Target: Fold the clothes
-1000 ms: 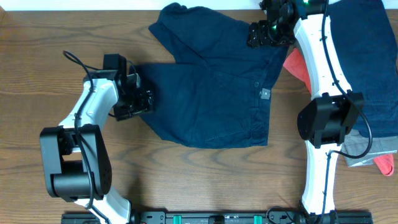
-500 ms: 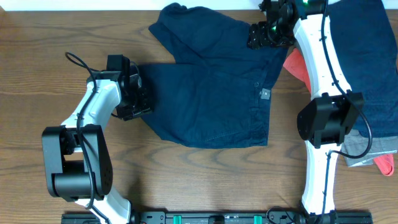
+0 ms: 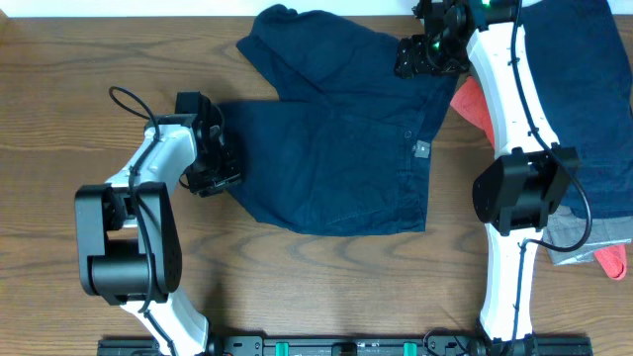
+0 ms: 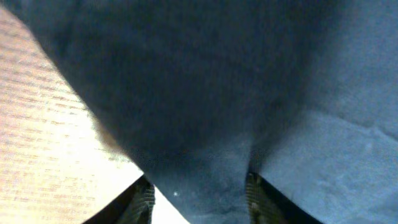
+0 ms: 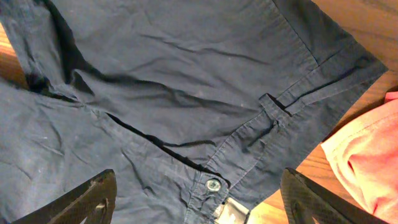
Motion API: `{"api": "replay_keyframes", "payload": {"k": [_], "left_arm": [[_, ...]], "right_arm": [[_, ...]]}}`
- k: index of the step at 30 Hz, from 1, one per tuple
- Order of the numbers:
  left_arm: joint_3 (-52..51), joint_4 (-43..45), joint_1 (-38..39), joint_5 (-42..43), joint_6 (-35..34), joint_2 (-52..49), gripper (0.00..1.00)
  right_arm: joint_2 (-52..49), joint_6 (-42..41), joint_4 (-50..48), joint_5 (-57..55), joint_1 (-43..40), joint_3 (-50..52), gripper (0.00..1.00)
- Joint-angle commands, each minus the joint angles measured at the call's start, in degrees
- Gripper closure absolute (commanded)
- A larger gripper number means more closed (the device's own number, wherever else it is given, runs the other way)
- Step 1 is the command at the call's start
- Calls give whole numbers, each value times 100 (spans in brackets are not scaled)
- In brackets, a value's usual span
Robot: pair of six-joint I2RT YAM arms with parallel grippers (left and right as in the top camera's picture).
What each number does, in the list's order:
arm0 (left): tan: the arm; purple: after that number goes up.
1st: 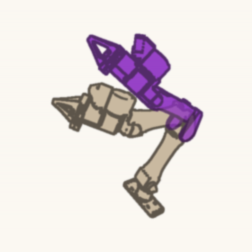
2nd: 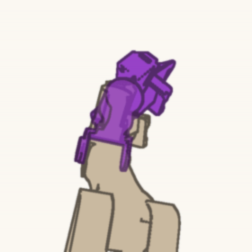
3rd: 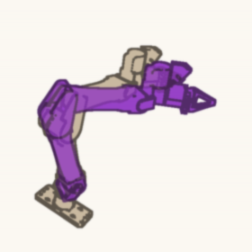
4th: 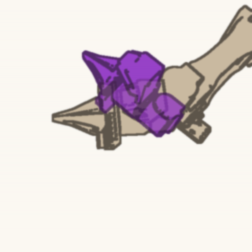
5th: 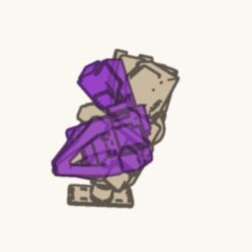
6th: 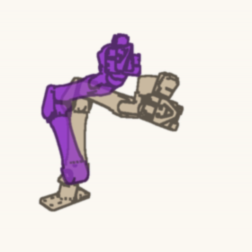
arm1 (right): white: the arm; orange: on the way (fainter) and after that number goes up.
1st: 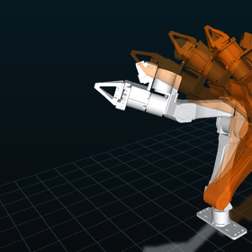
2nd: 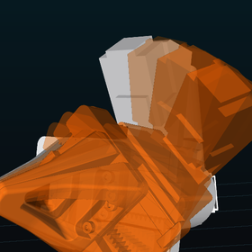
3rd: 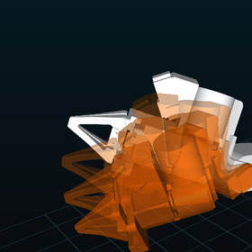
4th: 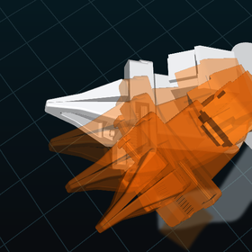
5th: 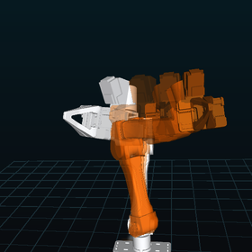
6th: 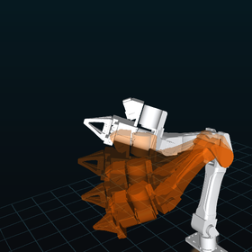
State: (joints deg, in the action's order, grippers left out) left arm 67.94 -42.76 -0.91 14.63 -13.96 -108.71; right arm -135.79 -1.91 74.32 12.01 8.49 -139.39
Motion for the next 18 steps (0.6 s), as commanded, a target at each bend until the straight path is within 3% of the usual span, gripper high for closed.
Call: {"api": "replay_keyframes", "payload": {"k": [1,4,6,11,18], "left_arm": [[-46,63,13,-72,-101,-55,61],[-46,146,13,-74,-98,-55,76],[-46,186,13,-76,-98,-55,93],[-44,2,-7,-472,-96,-15,94],[127,-1193,-94,-1283,-72,417,94]], "right_arm": [[160,31,4,-22,92,-42,18],[160,31,9,-22,92,-42,17],[160,31,15,-22,92,-42,18],[160,28,90,-20,92,-42,19],[157,26,385,-17,238,52,22]]}}
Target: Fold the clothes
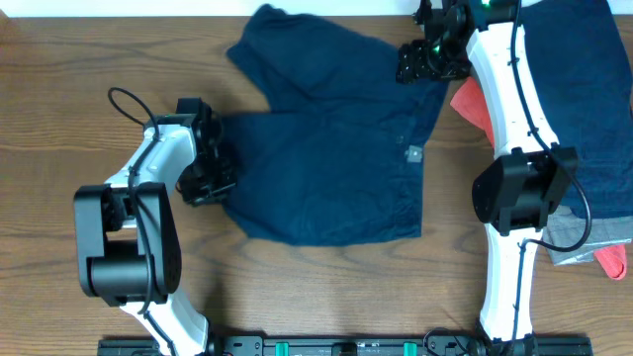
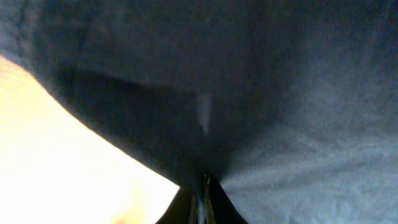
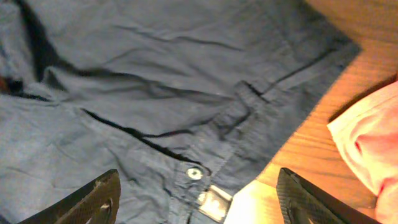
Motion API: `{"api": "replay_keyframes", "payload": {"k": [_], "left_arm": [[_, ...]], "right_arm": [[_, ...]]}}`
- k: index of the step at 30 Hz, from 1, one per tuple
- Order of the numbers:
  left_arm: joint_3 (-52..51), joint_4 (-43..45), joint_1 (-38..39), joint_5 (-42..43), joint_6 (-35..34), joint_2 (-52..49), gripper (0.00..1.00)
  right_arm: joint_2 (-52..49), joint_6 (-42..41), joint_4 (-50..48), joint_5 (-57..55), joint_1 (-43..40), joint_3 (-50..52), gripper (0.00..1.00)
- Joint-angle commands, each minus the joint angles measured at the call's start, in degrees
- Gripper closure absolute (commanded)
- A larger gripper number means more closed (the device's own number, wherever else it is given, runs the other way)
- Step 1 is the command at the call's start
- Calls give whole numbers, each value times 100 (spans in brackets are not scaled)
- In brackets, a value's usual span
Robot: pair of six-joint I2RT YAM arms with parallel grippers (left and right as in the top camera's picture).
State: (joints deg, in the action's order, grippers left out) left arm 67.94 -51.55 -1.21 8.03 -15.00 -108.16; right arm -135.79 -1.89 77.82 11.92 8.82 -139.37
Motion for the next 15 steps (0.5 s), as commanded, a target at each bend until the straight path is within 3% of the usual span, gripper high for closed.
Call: {"api": "replay_keyframes", "payload": {"k": [1,7,15], "left_arm": [[155,-452,-63,-671,33,461,94],[190,-625,142,-726,15,1040,94],[190,649,850,-726,4,861,94]], "right_arm": [[157,24,37,-9,262,111,22],[157,26,-208,-11,608,780,22],[157,-579,-938,26,780,1611,34]]}}
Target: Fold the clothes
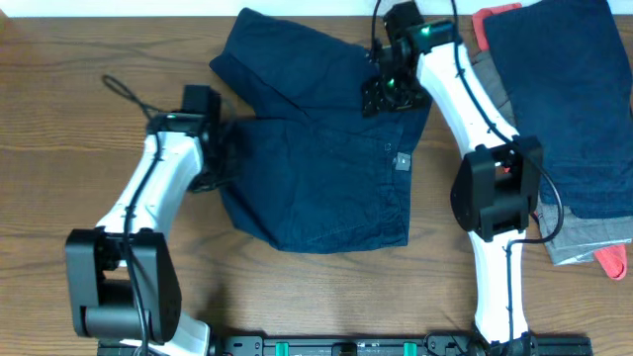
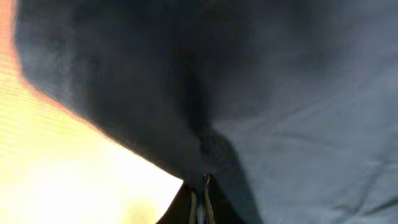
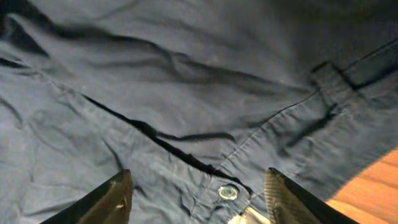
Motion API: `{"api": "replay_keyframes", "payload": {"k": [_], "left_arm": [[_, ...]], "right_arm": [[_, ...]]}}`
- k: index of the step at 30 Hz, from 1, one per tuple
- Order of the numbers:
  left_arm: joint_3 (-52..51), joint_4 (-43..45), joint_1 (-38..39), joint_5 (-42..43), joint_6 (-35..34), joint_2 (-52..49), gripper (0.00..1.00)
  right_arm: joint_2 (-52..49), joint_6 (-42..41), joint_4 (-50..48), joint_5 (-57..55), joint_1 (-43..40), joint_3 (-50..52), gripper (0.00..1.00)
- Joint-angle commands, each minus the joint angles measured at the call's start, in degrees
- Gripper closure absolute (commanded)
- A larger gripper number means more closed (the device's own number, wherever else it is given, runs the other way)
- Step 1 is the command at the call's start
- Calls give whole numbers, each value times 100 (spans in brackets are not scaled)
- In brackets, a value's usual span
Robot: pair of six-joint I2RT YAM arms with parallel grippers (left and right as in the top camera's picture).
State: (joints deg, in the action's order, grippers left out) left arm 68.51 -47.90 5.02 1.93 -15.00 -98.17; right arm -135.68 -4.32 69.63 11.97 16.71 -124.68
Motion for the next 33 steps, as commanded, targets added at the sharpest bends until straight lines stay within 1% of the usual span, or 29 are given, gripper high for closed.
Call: {"api": "replay_keyframes", "payload": {"k": [1,7,8,9,10,12,13,16,18,22,28,31,33], "left_arm": [[133,542,326,-116,4,-184,94],[133,1613,704,-116,4,-404,93],[133,1764,748,-116,7,-450,84],[131,1888,789,-116,7,-483,66],[131,2011,824,-116,7,-520,50],[131,2194,876,-116,15,-553,13],[131,2240,883,-116,42,-555,2],[138,2210,844,-116,105,-533,2],[140,1976,754,-111,85,-457,2],[140,1266,490,-111,-24,-138,2],[136,0,-103,-114,-76,435,2],[94,-621,-428,-116,-76,518,2],[0,-835,-562,-116,-74,516,2]], "right_arm": [[146,-337,-149,42,-9,157,34],[146,-337,-232,44,-9,166,31],[146,-337,-227,44,-9,170,30],[146,-334,-221,37,-9,170,30],[146,-337,-219,35,-7,170,30],[146,-337,-221,35,-9,170,30],[146,-337,-221,35,-9,170,30],[146,-337,-219,33,-13,170,29],[146,-337,-216,33,-15,170,29],[146,-334,-221,28,-15,170,28],[146,-328,-240,26,-20,170,27],[146,-267,-249,26,-20,170,26],[146,-256,-249,26,-20,170,26]]}}
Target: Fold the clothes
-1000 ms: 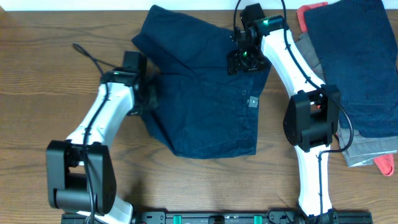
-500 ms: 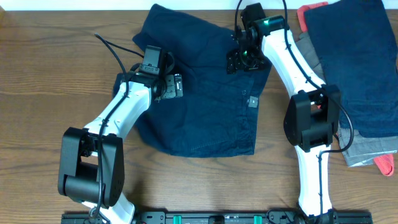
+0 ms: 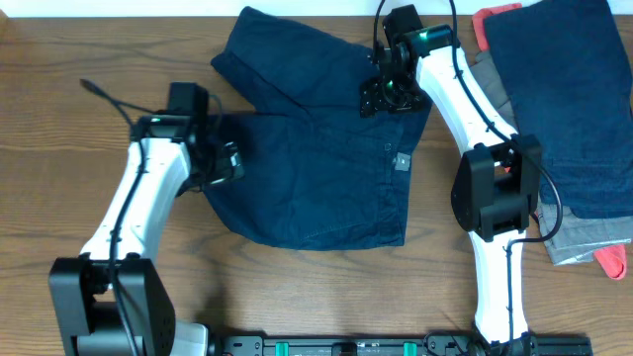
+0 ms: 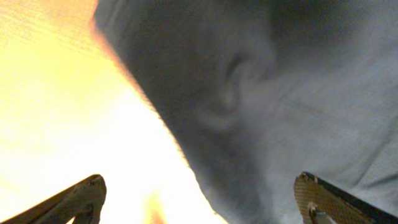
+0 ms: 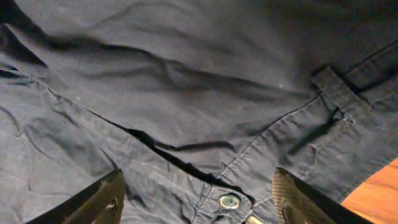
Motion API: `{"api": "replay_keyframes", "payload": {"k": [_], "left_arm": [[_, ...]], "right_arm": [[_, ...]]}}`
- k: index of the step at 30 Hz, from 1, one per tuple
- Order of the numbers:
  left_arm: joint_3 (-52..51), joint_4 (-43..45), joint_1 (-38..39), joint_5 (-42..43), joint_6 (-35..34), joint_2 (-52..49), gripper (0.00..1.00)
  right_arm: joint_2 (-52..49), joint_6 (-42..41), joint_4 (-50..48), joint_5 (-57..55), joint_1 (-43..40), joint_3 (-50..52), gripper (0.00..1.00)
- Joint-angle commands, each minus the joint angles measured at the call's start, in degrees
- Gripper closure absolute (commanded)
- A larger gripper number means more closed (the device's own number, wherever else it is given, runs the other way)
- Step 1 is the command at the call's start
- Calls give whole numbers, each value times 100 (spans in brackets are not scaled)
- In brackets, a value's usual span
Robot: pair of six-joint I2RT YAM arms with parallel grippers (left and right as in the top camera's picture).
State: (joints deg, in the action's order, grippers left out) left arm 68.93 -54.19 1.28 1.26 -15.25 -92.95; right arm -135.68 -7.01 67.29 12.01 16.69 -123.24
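Navy shorts [image 3: 316, 148] lie spread on the wooden table [image 3: 59, 119], waistband toward the right. My left gripper [image 3: 226, 163] sits at their left edge. In the left wrist view it [image 4: 199, 202] is open wide over the hem of the shorts [image 4: 298, 93], nothing pinched. My right gripper [image 3: 381, 97] hovers over the upper waistband. The right wrist view shows it [image 5: 199, 202] open above the shorts [image 5: 186, 74], with the button [image 5: 229, 201] between its fingers and a belt loop [image 5: 336, 93] farther off.
A pile of other clothes lies at the table's right side: a large navy piece [image 3: 559, 89] on top, a grey one [image 3: 584, 237] beneath it, and a red corner [image 3: 613, 262] sticking out. Both arm bases stand at the front edge.
My left gripper, shut on the shorts' left hem before, is now open and has let the cloth go. It sits slightly farther left. The right gripper has hardly moved.
First my left gripper stood open around the shorts' left hem, the right one open at the back right. Then the left was shut on the hem. After that the shorts lay farther left and the right gripper was over the waistband. Now the hem is released.
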Motion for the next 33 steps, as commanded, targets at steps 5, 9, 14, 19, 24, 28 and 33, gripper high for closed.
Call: {"api": "replay_keyframes", "payload": {"k": [5,9,14,19,24,28,33], "left_arm": [[-608,-269,-483,-44,-50,-7,2],[-1169,304,-540,149,15,-7,1],[-1744,1366,-540,590,52,-9,10],[-1871,1679,-551,581,57,2,14],[-1867,1725,-551,710,138,295,14],[-1867,1722,-645,706,166,920,14],[-1869,1510,-1139,708,136,1650,18]], "right_arm": [[146,114,-20,-2,-17,26,24],[146,155,-24,-24,-17,26,23],[146,155,-24,-22,-17,26,22],[146,195,20,-22,-17,26,22],[146,195,39,-22,-17,26,22],[146,195,48,-22,-17,26,21],[146,195,68,-24,-17,26,21]]}}
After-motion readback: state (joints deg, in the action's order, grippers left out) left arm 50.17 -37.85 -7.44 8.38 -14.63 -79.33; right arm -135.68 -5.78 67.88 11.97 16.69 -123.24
